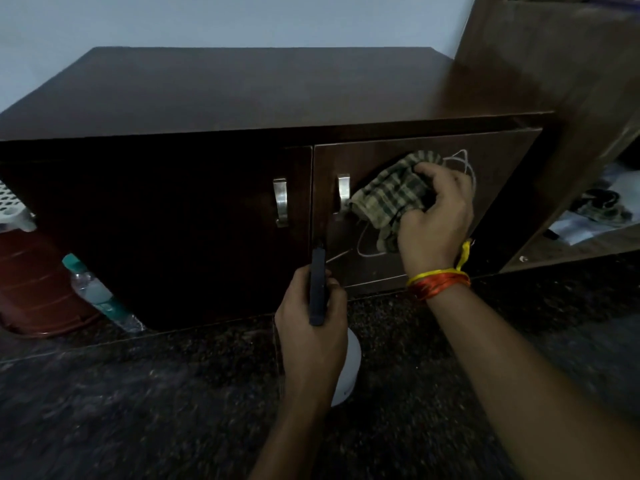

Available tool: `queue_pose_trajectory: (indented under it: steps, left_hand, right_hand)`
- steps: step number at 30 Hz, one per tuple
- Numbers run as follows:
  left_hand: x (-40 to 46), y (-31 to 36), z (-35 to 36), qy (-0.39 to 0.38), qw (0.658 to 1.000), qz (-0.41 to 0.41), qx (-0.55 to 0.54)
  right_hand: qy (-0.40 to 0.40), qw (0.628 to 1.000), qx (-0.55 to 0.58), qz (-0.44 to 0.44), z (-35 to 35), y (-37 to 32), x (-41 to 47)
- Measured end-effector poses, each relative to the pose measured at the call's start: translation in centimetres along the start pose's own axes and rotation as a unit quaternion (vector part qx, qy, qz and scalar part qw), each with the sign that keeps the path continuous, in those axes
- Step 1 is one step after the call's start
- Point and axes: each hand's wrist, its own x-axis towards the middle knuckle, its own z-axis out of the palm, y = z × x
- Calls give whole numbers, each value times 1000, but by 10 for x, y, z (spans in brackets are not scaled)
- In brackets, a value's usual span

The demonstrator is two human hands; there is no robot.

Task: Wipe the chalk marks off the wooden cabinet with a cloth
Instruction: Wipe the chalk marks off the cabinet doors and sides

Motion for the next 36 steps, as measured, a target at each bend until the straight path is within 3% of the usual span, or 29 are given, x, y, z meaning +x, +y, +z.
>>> queue_pose_trajectory:
  steps: [3, 9, 17, 30, 36]
  left_hand:
    - [2, -4, 2, 8, 1000, 1, 2]
    - [-10, 7, 31, -55, 998, 23, -2]
    - [-6, -2, 43, -87, 995, 44, 17]
    - [-21, -18, 75, -76, 997, 15, 26]
    - [-14, -16, 91, -59, 998, 20, 17]
  right_hand:
    - [-30, 999, -12, 10, 0, 2, 9]
    - [-97, 989, -101, 45, -43, 34, 32]
    - [-135, 979, -127, 91, -56, 69, 11]
    - [-82, 981, -77, 157, -38, 72, -27]
    - [-125, 983, -90, 98, -38, 85, -26]
